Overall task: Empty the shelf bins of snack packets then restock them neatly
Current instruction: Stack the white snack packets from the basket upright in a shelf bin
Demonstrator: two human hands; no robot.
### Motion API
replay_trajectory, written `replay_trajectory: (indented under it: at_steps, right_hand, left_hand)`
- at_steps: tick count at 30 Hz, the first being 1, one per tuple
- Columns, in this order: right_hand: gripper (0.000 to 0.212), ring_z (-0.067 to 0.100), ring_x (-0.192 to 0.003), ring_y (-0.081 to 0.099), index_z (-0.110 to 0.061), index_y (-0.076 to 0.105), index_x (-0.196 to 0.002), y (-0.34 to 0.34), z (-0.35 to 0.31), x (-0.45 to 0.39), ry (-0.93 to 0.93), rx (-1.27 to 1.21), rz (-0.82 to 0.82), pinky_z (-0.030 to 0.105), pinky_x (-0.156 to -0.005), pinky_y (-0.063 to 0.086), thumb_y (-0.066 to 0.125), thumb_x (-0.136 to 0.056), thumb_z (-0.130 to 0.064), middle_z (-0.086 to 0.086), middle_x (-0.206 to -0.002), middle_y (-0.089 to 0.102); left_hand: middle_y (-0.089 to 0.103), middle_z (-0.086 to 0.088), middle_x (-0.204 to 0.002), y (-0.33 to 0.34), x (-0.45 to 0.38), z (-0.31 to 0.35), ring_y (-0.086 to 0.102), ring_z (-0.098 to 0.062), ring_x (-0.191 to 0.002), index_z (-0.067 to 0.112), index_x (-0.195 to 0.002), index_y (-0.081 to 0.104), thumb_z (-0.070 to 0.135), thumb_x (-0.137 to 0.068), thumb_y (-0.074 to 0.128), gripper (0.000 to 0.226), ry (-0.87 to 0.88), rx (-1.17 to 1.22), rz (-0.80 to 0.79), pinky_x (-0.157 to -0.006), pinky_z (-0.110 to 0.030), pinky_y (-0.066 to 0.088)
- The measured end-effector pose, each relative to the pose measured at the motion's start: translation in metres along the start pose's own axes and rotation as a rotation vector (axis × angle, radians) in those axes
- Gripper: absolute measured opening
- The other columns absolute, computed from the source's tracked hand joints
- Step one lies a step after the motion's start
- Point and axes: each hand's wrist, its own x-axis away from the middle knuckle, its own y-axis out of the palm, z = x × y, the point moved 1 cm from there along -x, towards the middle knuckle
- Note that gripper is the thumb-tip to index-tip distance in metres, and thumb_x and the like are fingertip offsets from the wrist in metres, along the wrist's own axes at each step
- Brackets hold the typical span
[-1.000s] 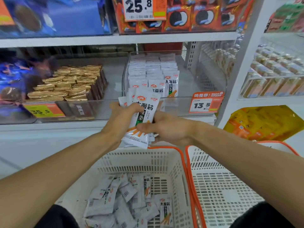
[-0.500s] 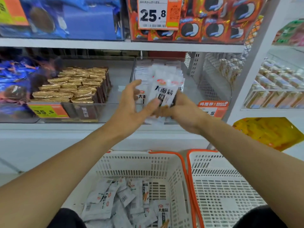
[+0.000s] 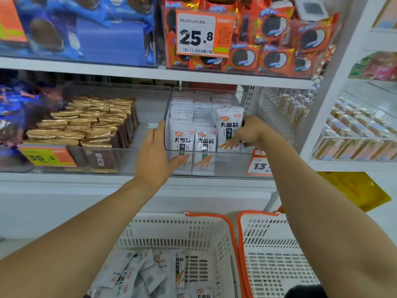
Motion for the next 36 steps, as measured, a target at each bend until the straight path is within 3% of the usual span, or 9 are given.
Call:
replay_trajectory:
  at_steps: [5, 10, 14, 19, 23, 27, 31, 33, 36]
  right_hand:
    - [0.058, 0.034, -0.116, 0.062, 0.007, 0.058, -0.124, 0.008, -0.012, -0.006, 0.152, 0.38, -0.051, 0.047, -0.099, 0.053, 0.085, -0.08, -0.019, 0.017, -0.127, 0.061]
    - [0.028, 0.024, -0.072, 0.062, -0.003, 0.062, -0.078, 0.012, -0.014, -0.008, 0.165, 0.474, -0.115, 0.035, -0.086, 0.057, 0.084, -0.081, -0.02, 0.012, -0.088, 0.068]
    - [0.029, 0.027, -0.079, 0.068, -0.004, 0.06, -0.074, 0.017, -0.015, -0.009, 0.121, 0.517, -0.117, 0.04, -0.089, 0.058, 0.084, -0.08, -0.018, 0.015, -0.094, 0.07]
    - [0.037, 0.02, -0.059, 0.058, -0.008, 0.051, -0.075, 0.018, -0.014, -0.009, 0.061, 0.559, -0.039, 0.024, -0.045, 0.048, 0.088, -0.074, -0.015, 0.009, -0.072, 0.058]
    - [0.056, 0.022, -0.084, 0.064, -0.001, 0.053, -0.108, 0.017, -0.011, -0.008, -0.06, 0.607, 0.001, 0.039, -0.076, 0.058, 0.09, -0.073, -0.024, 0.009, -0.099, 0.065]
    - [0.062, 0.021, -0.076, 0.072, 0.0, 0.055, -0.117, 0.005, -0.005, -0.006, 0.016, 0.469, -0.124, 0.041, -0.07, 0.063, 0.092, -0.071, -0.021, 0.013, -0.108, 0.07]
    - [0.124, 0.029, -0.099, 0.068, -0.021, 0.009, -0.16, 0.002, -0.001, -0.006, -0.004, 0.316, -0.091, 0.045, -0.078, 0.063, 0.092, -0.068, -0.012, 0.014, -0.148, 0.041]
    - [0.137, 0.033, -0.107, 0.064, -0.032, -0.009, -0.159, 0.005, -0.003, -0.005, -0.052, 0.316, -0.102, 0.039, -0.075, 0.063, 0.092, -0.068, -0.01, 0.013, -0.165, 0.016]
    - [0.137, 0.023, -0.089, 0.068, -0.039, -0.011, -0.158, 0.009, -0.007, -0.006, -0.136, 0.338, -0.117, 0.029, -0.065, 0.06, 0.089, -0.072, -0.006, 0.009, -0.168, 0.011]
  left_hand:
    - [0.045, -0.006, -0.135, 0.001, -0.001, -0.001, 0.043, -0.021, -0.128, 0.021, -0.156, 0.026, 0.036, -0.076, 0.086, 0.101, -0.004, 0.026, 0.006, -0.101, -0.037, 0.042]
    - [0.045, -0.008, -0.134, 0.005, 0.0, -0.007, 0.045, -0.024, -0.125, 0.017, -0.157, 0.024, 0.039, -0.078, 0.083, 0.102, -0.007, -0.012, 0.018, -0.101, -0.04, 0.044]
    - [0.045, -0.009, -0.134, 0.005, 0.0, -0.007, 0.045, -0.025, -0.125, 0.016, -0.157, 0.023, 0.037, -0.078, 0.083, 0.101, -0.005, -0.012, 0.01, -0.102, -0.039, 0.042]
    - [0.044, -0.009, -0.135, 0.006, 0.001, -0.008, 0.045, -0.027, -0.126, 0.016, -0.157, 0.023, 0.035, -0.079, 0.083, 0.101, -0.011, -0.011, 0.015, -0.103, -0.043, 0.042]
    - [0.044, -0.01, -0.136, 0.006, 0.001, -0.008, 0.046, -0.029, -0.126, 0.014, -0.157, 0.023, 0.036, -0.079, 0.083, 0.101, -0.015, -0.026, 0.016, -0.103, -0.043, 0.042]
    - [0.045, -0.011, -0.136, 0.007, 0.0, -0.008, 0.045, -0.028, -0.126, 0.014, -0.157, 0.023, 0.036, -0.078, 0.084, 0.102, -0.016, -0.035, 0.023, -0.103, -0.042, 0.042]
    - [0.044, -0.012, -0.136, 0.007, 0.0, -0.007, 0.045, -0.029, -0.125, 0.014, -0.157, 0.023, 0.036, -0.078, 0.084, 0.102, -0.016, -0.041, 0.024, -0.102, -0.042, 0.043]
    - [0.044, -0.012, -0.136, 0.007, 0.001, -0.008, 0.045, -0.029, -0.125, 0.013, -0.157, 0.022, 0.036, -0.079, 0.084, 0.102, -0.014, -0.049, 0.024, -0.101, -0.043, 0.043]
    - [0.045, -0.012, -0.136, 0.007, 0.001, -0.008, 0.045, -0.029, -0.125, 0.013, -0.157, 0.022, 0.036, -0.079, 0.083, 0.102, -0.013, -0.046, 0.024, -0.102, -0.043, 0.042]
